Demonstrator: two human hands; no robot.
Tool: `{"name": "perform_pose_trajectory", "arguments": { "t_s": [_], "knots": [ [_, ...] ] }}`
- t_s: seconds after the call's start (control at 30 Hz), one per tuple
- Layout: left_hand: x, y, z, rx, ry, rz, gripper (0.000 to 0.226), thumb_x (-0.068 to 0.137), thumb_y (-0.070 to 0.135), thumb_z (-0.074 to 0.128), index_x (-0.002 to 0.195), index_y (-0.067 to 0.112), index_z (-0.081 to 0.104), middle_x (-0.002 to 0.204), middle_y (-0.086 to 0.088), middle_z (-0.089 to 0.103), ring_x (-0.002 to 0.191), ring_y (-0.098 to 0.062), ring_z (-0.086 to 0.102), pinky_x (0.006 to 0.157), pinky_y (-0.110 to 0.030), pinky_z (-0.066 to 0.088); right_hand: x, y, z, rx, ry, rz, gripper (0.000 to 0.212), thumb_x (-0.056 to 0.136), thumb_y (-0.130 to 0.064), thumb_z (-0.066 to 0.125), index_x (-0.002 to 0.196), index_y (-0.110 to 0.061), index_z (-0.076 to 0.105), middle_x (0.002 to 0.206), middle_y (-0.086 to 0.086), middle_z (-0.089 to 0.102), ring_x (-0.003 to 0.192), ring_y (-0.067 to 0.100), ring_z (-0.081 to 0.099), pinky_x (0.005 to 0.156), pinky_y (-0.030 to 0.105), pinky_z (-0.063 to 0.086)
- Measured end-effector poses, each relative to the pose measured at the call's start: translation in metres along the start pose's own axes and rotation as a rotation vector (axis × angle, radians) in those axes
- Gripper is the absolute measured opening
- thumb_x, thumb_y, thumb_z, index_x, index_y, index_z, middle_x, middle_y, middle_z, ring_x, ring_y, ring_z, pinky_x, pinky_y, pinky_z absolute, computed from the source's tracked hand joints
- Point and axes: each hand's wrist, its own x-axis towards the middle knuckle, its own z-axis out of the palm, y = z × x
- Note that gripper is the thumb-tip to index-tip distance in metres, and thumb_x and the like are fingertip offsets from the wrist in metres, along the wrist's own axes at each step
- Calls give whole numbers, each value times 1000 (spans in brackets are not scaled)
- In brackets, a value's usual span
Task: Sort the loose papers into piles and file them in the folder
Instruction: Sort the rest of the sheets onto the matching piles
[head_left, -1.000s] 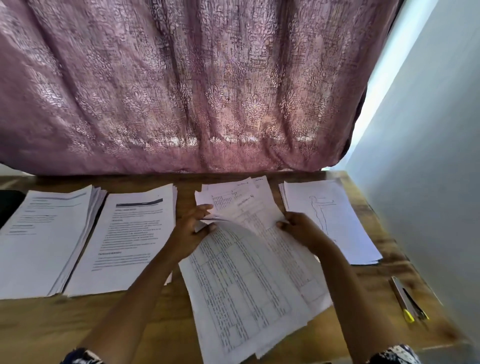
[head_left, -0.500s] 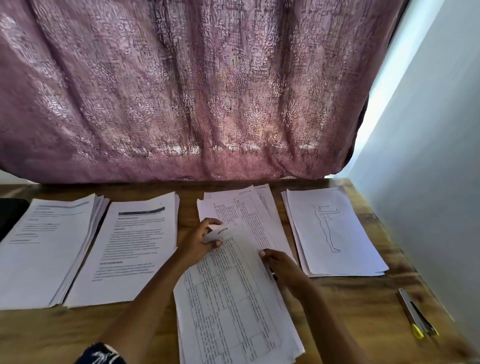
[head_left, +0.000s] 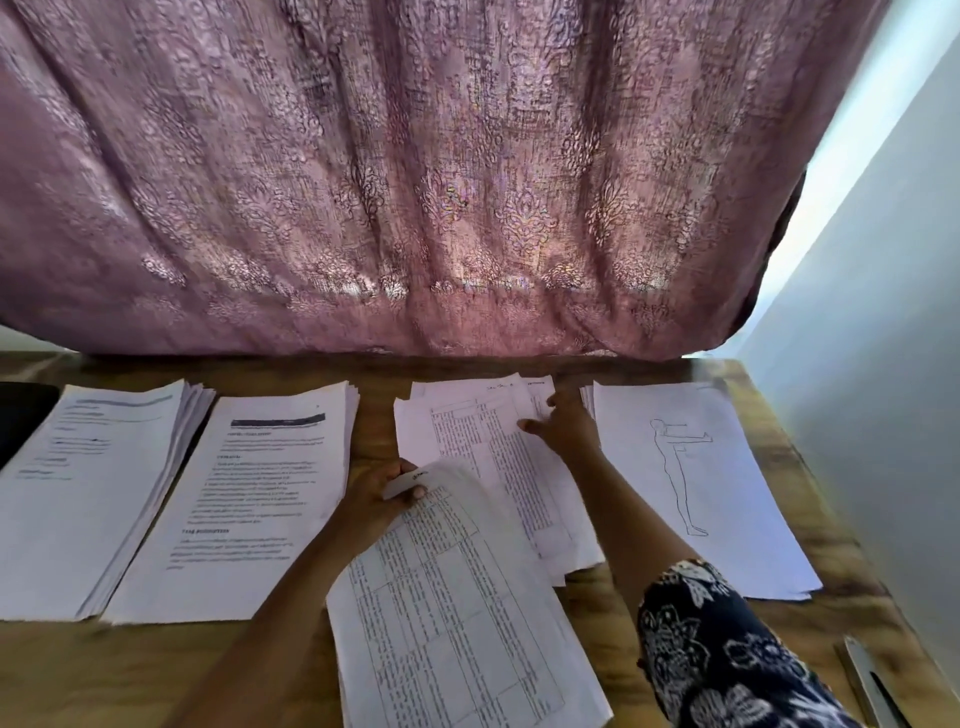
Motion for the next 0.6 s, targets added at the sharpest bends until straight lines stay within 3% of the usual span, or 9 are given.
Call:
{"name": "perform_pose_trajectory", "arguments": {
  "t_s": [0.13, 0.23, 0.4, 0.47, 0.53, 0.6],
  "knots": [
    [5, 1, -4, -24, 2, 13, 13, 94, 22, 58, 96, 9, 61, 79, -1, 71, 76, -17, 70, 67, -23, 51, 12, 0, 14, -163, 17, -39, 63, 69, -43, 83, 115, -12, 54, 116, 6, 64, 105, 26, 62, 87, 38, 54],
    [9, -1, -5, -77, -16, 33, 29, 94, 24, 59, 103, -3, 57, 82, -8, 71, 75, -26, 70, 61, -23, 53, 15, -1, 15, -229, -53, -42, 48, 77, -40, 77, 112, -11, 60, 111, 5, 66, 98, 25, 64, 82, 32, 53],
    [5, 10, -6, -115, -38, 111, 78, 67, 75, 63, 110, 10, 59, 94, -3, 72, 83, -21, 71, 63, -20, 53, 4, -2, 6, -61, -94, -108, 28, 89, -27, 67, 109, -8, 64, 113, 8, 67, 101, 26, 64, 79, 28, 44],
    [1, 18, -4, -74, -47, 160, 66, 77, 67, 61, 121, 18, 55, 111, 9, 66, 96, -6, 67, 73, -14, 51, -12, 1, -4, 31, -88, -143, 23, 93, -23, 60, 108, -5, 62, 115, 8, 65, 106, 27, 62, 78, 27, 41],
    [1, 22, -5, 12, 15, 210, 41, 94, 34, 59, 130, 17, 50, 124, 15, 54, 103, 13, 57, 78, -4, 44, -32, 3, -15, 50, -89, -182, 15, 97, -22, 54, 102, -10, 60, 115, 7, 64, 104, 26, 62, 77, 26, 41],
    [5, 21, -8, 77, 63, 267, 40, 94, 27, 58, 132, 14, 51, 131, 14, 49, 108, 18, 50, 84, 0, 39, -49, 7, -23, -2, -119, -221, 14, 99, -25, 51, 87, -16, 52, 107, 4, 62, 96, 24, 62, 72, 26, 43]
  ]
}}
